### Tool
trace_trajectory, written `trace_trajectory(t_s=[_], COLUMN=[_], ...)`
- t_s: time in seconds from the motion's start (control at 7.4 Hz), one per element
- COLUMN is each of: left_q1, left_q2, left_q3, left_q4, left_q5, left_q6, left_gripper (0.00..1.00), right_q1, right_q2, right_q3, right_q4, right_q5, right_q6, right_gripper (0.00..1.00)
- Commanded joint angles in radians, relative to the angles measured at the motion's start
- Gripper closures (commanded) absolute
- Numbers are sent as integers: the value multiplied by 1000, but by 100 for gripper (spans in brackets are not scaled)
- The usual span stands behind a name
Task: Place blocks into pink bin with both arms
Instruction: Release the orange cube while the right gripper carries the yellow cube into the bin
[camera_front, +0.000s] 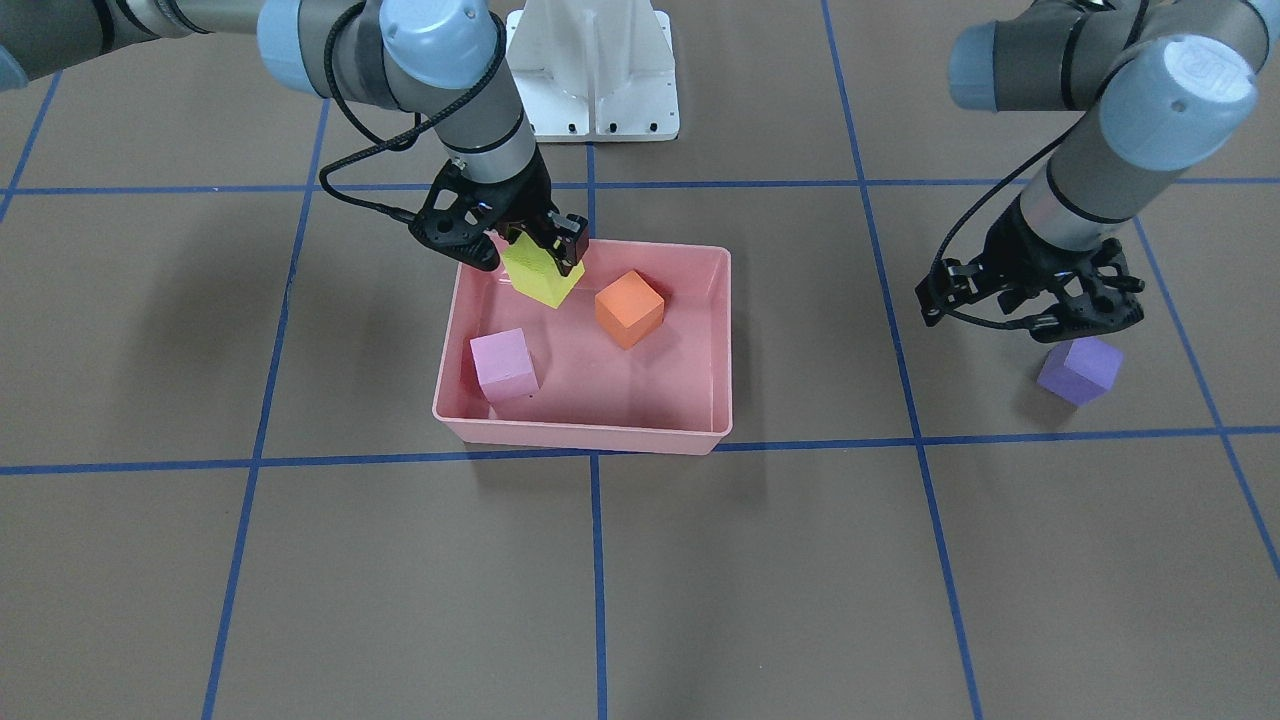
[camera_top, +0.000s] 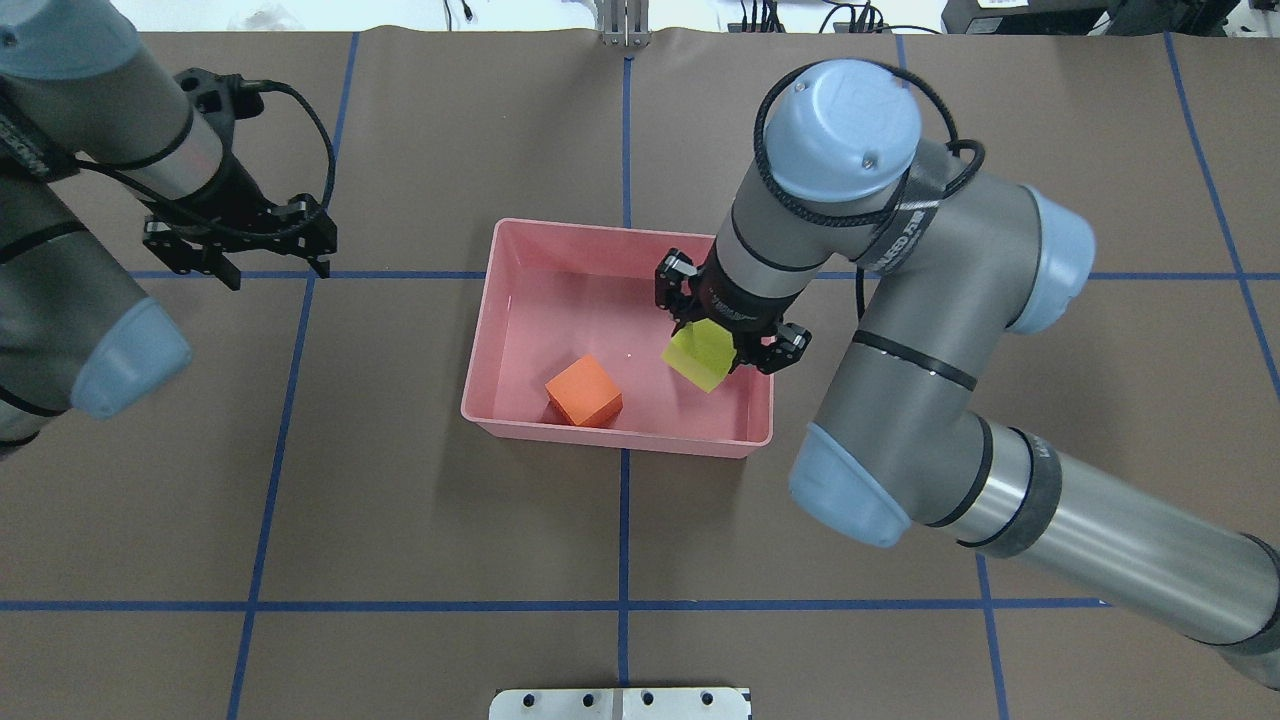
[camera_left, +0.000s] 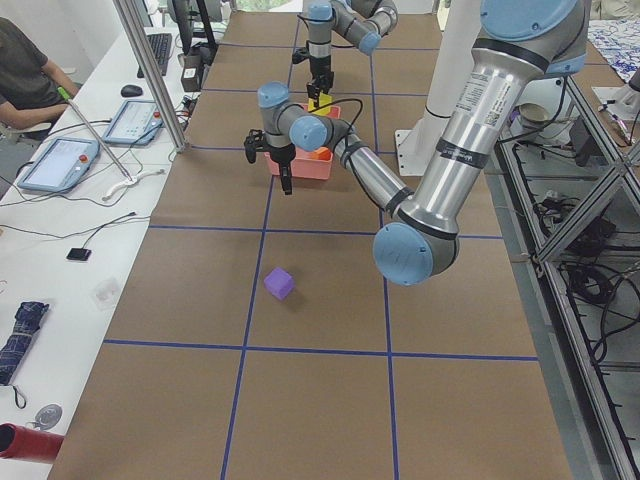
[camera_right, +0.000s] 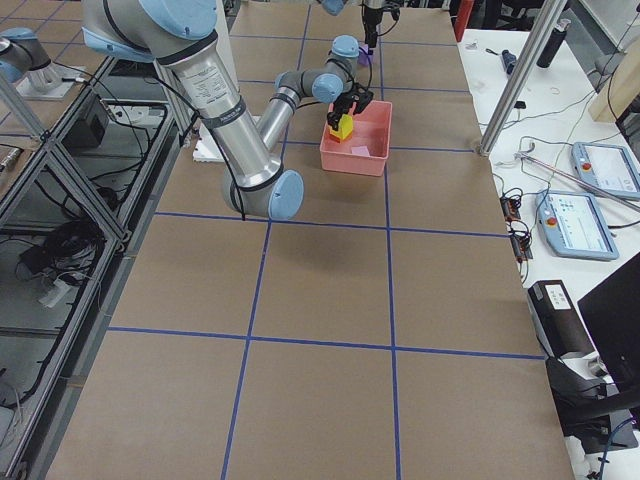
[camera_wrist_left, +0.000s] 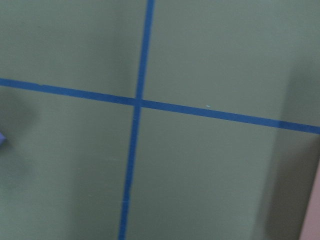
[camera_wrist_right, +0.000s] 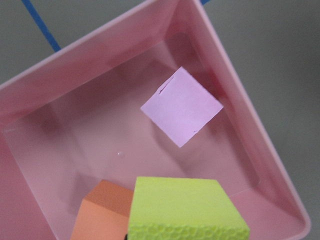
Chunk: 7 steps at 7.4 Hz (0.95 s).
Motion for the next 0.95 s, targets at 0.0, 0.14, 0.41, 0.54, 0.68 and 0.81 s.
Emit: trace_trajectory(t_s=[0.0,0.14,0.41,0.54,0.68,0.81], left_q1=[-62,-65,-68,-67,-67,-65], left_q2=[37,67,89,116,145,197], left_q3=[61,87,177,215,260,288], left_q4=[-2,-22,-98,-180,-310,-439], left_q5=[0,-1,0,-1,3,2], left_q6=[81,55,-31,-176,-293,-289], left_gripper=[6,3,3,4,3,3], right_q1=[-20,-20,-20,-20,-15,-7], right_q2=[4,3,3,6,10,12], right_q3=[-51,-62,-68,-65,-62,-56], right_q4=[45,47,45,47,47,47], right_q5=[-4,-4,-4,-4,-10,-11], right_q6=[3,0,-2,-8,-8,-16], right_gripper=[100,53,5,0,0,0])
